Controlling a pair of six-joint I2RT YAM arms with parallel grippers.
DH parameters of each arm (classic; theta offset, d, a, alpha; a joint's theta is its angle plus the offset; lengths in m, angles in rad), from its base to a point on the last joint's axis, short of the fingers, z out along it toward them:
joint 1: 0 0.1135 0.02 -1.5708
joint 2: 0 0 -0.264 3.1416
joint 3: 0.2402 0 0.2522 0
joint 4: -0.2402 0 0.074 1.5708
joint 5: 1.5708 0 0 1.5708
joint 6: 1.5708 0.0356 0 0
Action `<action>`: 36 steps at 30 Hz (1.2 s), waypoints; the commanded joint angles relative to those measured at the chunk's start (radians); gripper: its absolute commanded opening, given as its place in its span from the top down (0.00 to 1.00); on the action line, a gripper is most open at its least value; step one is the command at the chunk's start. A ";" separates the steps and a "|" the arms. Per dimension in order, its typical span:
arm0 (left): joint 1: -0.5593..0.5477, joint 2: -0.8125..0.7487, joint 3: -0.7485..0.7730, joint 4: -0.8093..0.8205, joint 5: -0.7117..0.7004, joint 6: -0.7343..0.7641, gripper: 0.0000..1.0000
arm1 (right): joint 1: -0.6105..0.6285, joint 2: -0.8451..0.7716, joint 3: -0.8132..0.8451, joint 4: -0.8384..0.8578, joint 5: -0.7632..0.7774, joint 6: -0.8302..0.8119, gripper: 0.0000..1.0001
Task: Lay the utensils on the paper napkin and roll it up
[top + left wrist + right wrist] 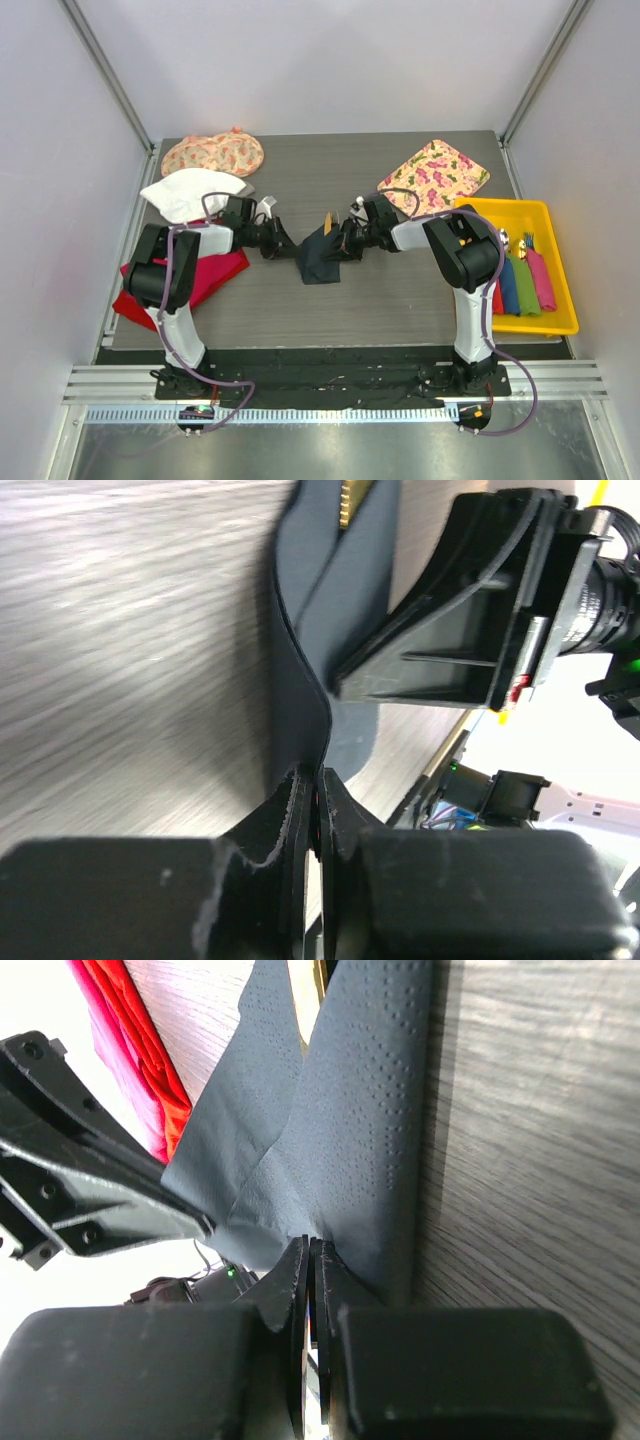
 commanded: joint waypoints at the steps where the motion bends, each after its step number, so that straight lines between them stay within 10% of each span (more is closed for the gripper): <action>1: -0.043 -0.029 0.028 0.093 0.019 -0.076 0.92 | -0.006 0.038 -0.004 -0.082 0.126 -0.043 0.94; 15: -0.121 0.057 0.027 0.170 -0.075 -0.130 0.92 | -0.006 0.037 -0.004 -0.085 0.127 -0.042 0.94; 36: -0.121 0.118 0.113 -0.137 -0.297 0.034 1.00 | -0.008 -0.090 0.056 -0.086 0.026 -0.023 0.83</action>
